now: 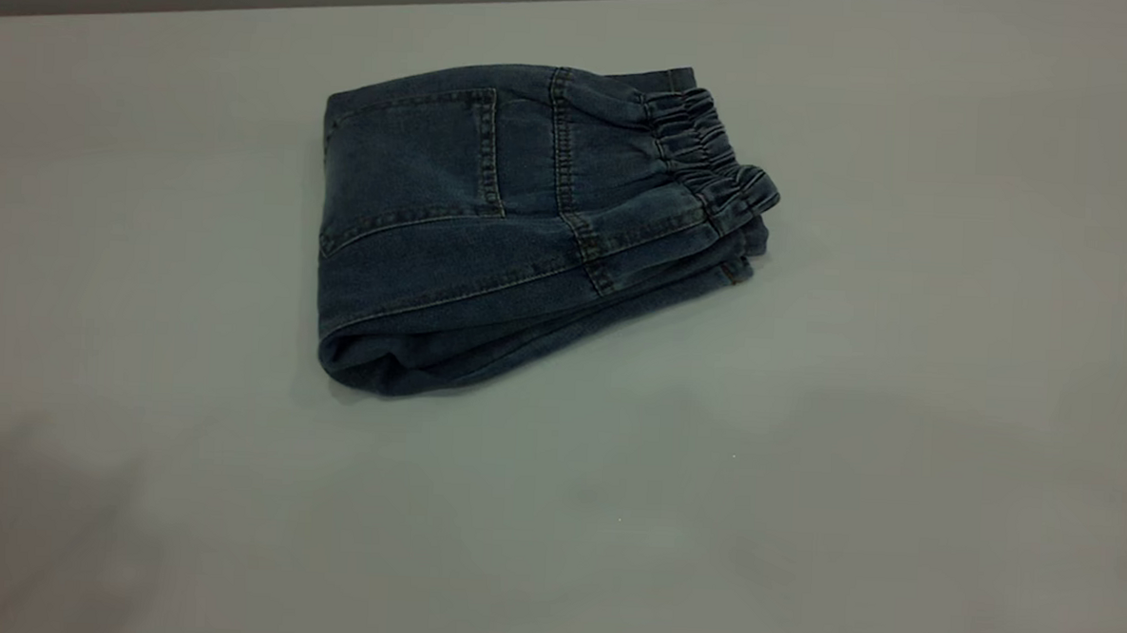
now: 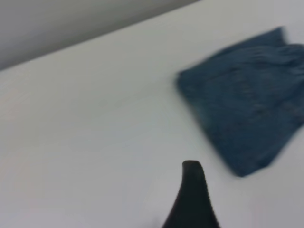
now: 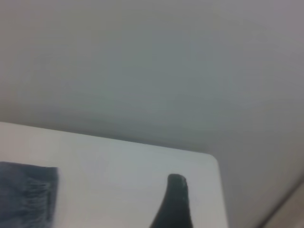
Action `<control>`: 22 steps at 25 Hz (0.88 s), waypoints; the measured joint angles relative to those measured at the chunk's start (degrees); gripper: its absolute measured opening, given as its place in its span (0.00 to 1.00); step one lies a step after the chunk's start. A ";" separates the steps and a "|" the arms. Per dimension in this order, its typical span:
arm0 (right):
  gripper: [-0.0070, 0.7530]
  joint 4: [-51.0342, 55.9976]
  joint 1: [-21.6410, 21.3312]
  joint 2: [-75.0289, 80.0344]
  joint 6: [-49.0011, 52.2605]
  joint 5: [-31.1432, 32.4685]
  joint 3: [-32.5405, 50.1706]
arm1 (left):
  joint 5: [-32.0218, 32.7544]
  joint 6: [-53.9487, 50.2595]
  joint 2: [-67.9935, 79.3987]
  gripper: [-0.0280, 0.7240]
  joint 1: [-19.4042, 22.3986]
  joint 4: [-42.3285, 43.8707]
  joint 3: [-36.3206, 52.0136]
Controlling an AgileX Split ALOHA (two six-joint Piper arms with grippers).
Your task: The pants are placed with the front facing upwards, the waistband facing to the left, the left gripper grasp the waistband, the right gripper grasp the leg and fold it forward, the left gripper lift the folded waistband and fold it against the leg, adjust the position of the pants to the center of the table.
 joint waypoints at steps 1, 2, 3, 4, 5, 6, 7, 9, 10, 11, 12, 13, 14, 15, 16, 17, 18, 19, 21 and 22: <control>0.73 -0.08 1.10 -2.10 0.86 -0.51 2.60 | 0.00 0.00 0.00 0.71 0.00 -1.63 0.00; 0.73 0.04 2.03 -4.39 1.80 -0.51 4.64 | 0.00 0.00 0.00 0.70 0.00 -3.19 0.00; 0.73 0.11 3.06 -6.40 2.73 -0.23 6.92 | -0.06 0.00 -0.13 0.70 0.00 -4.63 0.06; 0.73 0.11 3.95 -8.19 3.34 0.71 8.89 | -0.12 0.00 -0.33 0.70 0.00 -5.57 0.20; 0.73 0.11 4.59 -9.52 3.61 2.43 10.41 | -0.32 0.05 -0.65 0.70 0.00 -6.07 0.58; 0.73 0.11 5.23 -10.89 3.82 4.27 11.33 | -0.17 0.05 -1.27 0.70 0.00 -6.19 1.16; 0.73 0.15 5.89 -12.05 4.11 5.48 11.97 | -0.17 0.05 -2.04 0.70 0.00 -6.19 1.79; 0.73 0.48 7.36 -13.76 4.71 6.82 12.08 | -0.22 0.05 -4.01 0.70 0.00 -6.53 3.77; 0.73 0.89 8.06 -14.56 4.71 7.09 12.08 | -0.22 0.05 -5.40 0.70 0.00 -7.22 4.88; 0.73 1.24 8.45 -15.21 4.71 7.22 12.11 | -0.15 0.05 -6.94 0.70 0.00 -7.64 6.40; 0.73 1.88 8.51 -15.80 4.91 7.12 12.62 | -0.15 0.05 -8.64 0.70 0.00 -7.65 8.05; 0.73 2.35 8.87 -16.59 5.23 7.12 13.28 | -0.15 0.05 -10.22 0.70 0.00 -7.59 9.82; 0.73 3.46 9.38 -17.41 5.28 7.12 14.34 | -0.09 0.05 -12.29 0.70 0.00 -7.59 11.37; 0.73 4.22 9.50 -18.17 5.28 7.12 15.77 | -0.02 -0.21 -14.48 0.70 0.00 -7.59 13.28; 0.73 4.86 9.50 -18.71 5.28 7.21 17.50 | -0.02 -0.71 -16.40 0.70 0.00 -7.59 15.20; 0.73 6.11 9.50 -19.31 5.28 7.21 19.13 | -0.02 -1.20 -18.80 0.70 0.00 -7.65 16.83; 0.73 7.21 9.50 -19.87 5.28 7.12 21.18 | 0.06 -1.29 -21.26 0.70 0.00 -7.58 18.72; 0.73 7.91 9.50 -20.30 5.28 7.21 23.37 | 0.06 -1.29 -23.76 0.70 0.00 -7.46 20.55; 0.73 8.35 9.50 -21.07 5.28 7.13 27.46 | 0.12 -1.95 -28.37 0.70 0.00 -7.46 23.56; 0.73 8.84 9.50 -21.54 5.28 7.13 29.69 | 0.12 -2.44 -30.84 0.70 0.00 -7.22 24.92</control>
